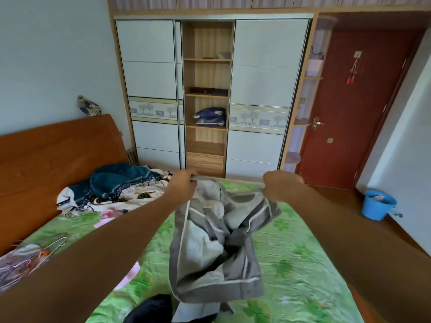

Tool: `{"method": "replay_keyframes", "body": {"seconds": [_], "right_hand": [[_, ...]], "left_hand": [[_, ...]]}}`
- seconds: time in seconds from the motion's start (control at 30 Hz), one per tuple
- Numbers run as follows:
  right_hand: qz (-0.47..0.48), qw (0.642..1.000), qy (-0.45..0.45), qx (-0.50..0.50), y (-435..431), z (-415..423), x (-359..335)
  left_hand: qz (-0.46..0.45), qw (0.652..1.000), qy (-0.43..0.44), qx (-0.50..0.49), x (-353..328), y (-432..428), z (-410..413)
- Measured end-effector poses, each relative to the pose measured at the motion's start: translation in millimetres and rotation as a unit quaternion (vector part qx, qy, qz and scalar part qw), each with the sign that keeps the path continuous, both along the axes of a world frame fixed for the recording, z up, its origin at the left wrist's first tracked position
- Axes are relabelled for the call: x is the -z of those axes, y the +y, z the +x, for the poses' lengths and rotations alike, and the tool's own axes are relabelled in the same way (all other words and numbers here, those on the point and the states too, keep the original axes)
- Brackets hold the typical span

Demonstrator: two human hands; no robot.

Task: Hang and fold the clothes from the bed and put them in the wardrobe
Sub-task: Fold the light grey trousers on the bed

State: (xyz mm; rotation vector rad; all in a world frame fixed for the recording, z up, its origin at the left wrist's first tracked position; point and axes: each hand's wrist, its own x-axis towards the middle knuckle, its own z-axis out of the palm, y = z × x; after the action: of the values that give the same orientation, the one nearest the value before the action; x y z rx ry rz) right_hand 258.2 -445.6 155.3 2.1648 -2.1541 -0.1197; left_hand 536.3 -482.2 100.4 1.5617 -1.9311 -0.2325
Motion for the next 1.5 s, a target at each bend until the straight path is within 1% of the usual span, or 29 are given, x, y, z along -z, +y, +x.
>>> {"method": "replay_keyframes", "body": {"seconds": [0.03, 0.1, 0.17, 0.23, 0.3, 0.33, 0.4, 0.47, 0.57, 0.67, 0.8, 0.93, 1.1, 1.2, 1.27, 1.3, 1.37, 1.4, 1.43, 1.47, 1.5], "right_hand": [[0.012, 0.999, -0.017, -0.03, 0, 10, 10], [0.046, 0.988, -0.128, -0.072, -1, 37, 29], [0.065, 0.967, -0.236, -0.071, -5, 60, 43], [0.057, 0.945, -0.316, -0.067, -10, 77, 49], [0.02, 0.932, -0.353, -0.083, -13, 90, 54], [-0.014, 0.935, -0.341, -0.099, -14, 95, 54], [-0.078, 0.947, -0.29, -0.112, -16, 98, 53], [-0.103, 0.956, -0.257, -0.1, -19, 94, 48], [-0.104, 0.961, -0.238, -0.097, -25, 84, 39], [-0.1, 0.964, -0.223, -0.106, -28, 76, 27], [-0.086, 0.968, -0.22, -0.088, -30, 43, 10], [-0.096, 0.978, -0.183, -0.04, -31, -4, -13], [-0.09, 0.99, -0.108, 0.024, -18, -52, -30], [-0.072, 0.992, -0.093, 0.053, -7, -71, -24], [-0.042, 0.989, -0.124, 0.073, 1, -75, -17], [-0.035, 0.984, -0.157, 0.082, 2, -76, -12], [-0.026, 0.969, -0.224, 0.105, -1, -74, -4], [-0.017, 0.954, -0.273, 0.122, -4, -73, 1], [-0.018, 0.926, -0.348, 0.144, -6, -73, 4], [-0.025, 0.888, -0.425, 0.173, -6, -74, 7], [-0.029, 0.849, -0.493, 0.189, -7, -78, 7]], "left_hand": [[-0.009, 1.0, 0.002, 0.017, -10, -1, -11], [-0.018, 0.999, -0.006, 0.038, -26, 0, -31], [-0.021, 0.998, -0.02, 0.048, -37, 1, -45], [-0.017, 0.999, -0.014, 0.047, -43, 3, -51], [-0.018, 0.998, 0.007, 0.057, -45, 4, -51], [-0.017, 0.998, 0.02, 0.065, -45, 4, -49], [-0.015, 0.996, 0.034, 0.08, -41, 5, -41], [-0.016, 0.996, -0.003, 0.09, -33, 5, -30], [-0.007, 0.991, -0.101, 0.088, -11, 6, -17], [0.012, 0.985, -0.16, 0.068, 13, 4, -14], [0.037, 0.983, -0.176, 0.038, 30, -7, -1], [0.063, 0.981, -0.184, -0.018, 46, -14, 23], [0.087, 0.971, -0.223, -0.028, 48, -20, 48], [0.106, 0.967, -0.23, -0.008, 49, -24, 63], [0.107, 0.969, -0.222, -0.008, 51, -25, 68], [0.103, 0.972, -0.209, -0.014, 52, -25, 68], [0.098, 0.982, -0.16, -0.027, 53, -27, 64], [0.103, 0.987, -0.117, -0.03, 52, -28, 60], [0.11, 0.992, -0.056, -0.033, 47, -28, 58], [0.121, 0.992, 0.026, -0.034, 41, -29, 56], [0.135, 0.983, 0.124, -0.029, 33, -29, 55]]}}
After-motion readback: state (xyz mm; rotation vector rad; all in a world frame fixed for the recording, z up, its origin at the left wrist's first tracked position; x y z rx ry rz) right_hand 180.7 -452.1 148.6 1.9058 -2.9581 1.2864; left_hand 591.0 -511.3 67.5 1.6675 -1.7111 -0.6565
